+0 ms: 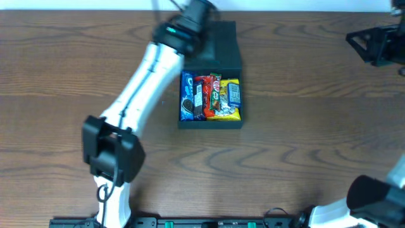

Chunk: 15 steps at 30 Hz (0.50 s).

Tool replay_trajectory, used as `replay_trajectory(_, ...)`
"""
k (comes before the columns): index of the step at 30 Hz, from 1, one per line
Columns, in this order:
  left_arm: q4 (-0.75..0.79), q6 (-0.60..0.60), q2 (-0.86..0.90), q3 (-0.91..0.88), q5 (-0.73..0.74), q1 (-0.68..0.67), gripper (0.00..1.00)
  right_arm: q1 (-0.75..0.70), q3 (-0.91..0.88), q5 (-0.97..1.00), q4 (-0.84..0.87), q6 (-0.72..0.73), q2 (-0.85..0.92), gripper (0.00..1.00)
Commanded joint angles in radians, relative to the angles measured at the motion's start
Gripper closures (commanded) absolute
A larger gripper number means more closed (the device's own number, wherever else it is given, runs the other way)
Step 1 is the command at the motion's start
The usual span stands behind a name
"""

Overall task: Pack container
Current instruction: 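Raise both grippers to the lid's back corners on either side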

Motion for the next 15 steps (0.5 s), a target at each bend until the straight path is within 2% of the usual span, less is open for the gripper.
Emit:
replay_trajectory(1, -0.007, -0.084, 0.006, 0.013, 0.004, 0.121, 0.94, 0.053, -0.091, -0.030, 0.060, 0.105, 0.061, 0.99)
replay_trajectory(7, 0.036, -0.153, 0.131, 0.013, 0.168, 0.286, 0.94, 0.196, -0.206, -0.033, 0.302, 0.278, 0.226, 0.98)
replay_trajectory(11, 0.089, -0.221, 0.249, 0.014, 0.343, 0.329, 0.94, 0.255, -0.206, -0.042, 0.420, 0.416, 0.392, 0.98)
replay_trajectory(15, 0.127, -0.256, 0.330, 0.048, 0.414, 0.339, 0.94, 0.260, -0.204, -0.171, 0.569, 0.591, 0.530, 0.98)
